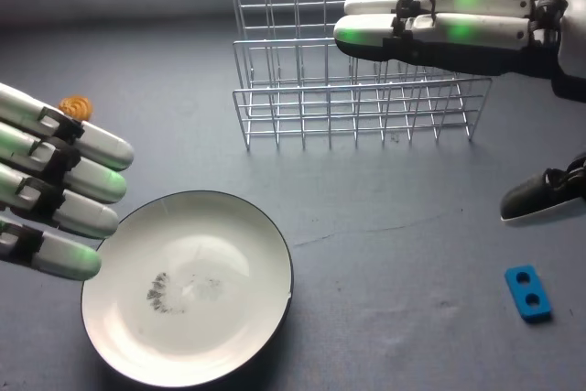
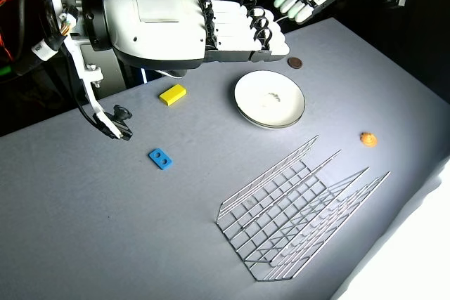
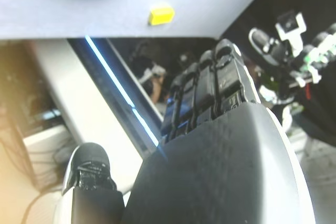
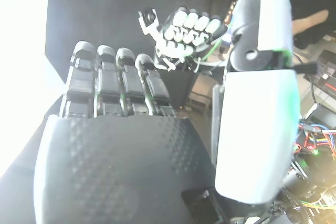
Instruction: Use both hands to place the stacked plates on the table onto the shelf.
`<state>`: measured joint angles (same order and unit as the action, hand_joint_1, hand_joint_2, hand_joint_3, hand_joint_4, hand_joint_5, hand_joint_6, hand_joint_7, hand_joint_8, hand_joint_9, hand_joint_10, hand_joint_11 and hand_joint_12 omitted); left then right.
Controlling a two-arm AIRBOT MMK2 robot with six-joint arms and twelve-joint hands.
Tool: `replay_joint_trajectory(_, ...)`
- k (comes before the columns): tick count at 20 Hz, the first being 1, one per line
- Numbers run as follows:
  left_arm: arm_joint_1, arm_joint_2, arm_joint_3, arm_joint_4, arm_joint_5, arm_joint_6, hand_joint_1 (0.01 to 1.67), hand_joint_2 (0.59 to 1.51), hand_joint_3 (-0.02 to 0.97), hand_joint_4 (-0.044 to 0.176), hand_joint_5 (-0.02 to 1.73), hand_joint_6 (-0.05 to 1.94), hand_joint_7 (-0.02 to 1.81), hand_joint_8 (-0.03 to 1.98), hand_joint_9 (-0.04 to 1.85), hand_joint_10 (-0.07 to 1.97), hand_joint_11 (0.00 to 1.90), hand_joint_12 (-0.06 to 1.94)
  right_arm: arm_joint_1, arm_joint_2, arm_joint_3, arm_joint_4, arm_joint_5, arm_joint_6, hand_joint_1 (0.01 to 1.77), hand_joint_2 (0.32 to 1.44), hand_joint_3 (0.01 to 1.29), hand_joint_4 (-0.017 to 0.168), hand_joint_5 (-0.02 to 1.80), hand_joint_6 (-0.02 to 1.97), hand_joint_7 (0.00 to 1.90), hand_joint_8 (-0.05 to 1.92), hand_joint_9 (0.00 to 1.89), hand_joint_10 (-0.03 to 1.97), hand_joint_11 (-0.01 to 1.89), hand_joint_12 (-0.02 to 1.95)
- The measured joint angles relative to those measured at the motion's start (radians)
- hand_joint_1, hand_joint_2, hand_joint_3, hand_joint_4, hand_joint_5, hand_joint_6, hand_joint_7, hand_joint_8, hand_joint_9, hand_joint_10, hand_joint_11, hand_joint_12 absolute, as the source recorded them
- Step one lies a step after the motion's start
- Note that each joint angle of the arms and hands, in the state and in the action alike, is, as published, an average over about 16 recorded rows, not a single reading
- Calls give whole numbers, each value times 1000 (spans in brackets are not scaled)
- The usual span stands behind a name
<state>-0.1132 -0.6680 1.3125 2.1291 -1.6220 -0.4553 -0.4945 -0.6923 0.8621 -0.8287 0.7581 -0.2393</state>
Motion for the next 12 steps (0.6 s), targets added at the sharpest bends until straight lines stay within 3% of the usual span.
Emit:
replay_joint_trajectory(2,0,3,-8,4,13,-44,20,1127,28,-1,47,-3,32,2,18,8,15,-12,0,0,0,-14,-1,10,1083,825,18,-1,15,25,22,15,13,7,20,-7)
replay_joint_trajectory(4,12,5,-15,0,27,-58,20,1128,28,-2,49,-2,32,6,17,8,15,-12,0,0,-1,-32,-1,21,1084,815,18,0,16,25,22,15,13,7,20,-7)
replay_joint_trajectory(8,79,5,-19,-28,71,-33,19,1128,28,0,55,-2,37,13,16,8,15,-11,-3,-2,-1,-79,-3,44,1077,810,17,0,16,24,22,16,13,6,20,-7)
replay_joint_trajectory(12,184,5,-17,-88,132,29,19,1129,27,1,57,-2,40,18,18,8,15,-10,-5,-5,-2,-113,-3,55,1069,809,18,1,17,24,22,16,13,6,20,-7)
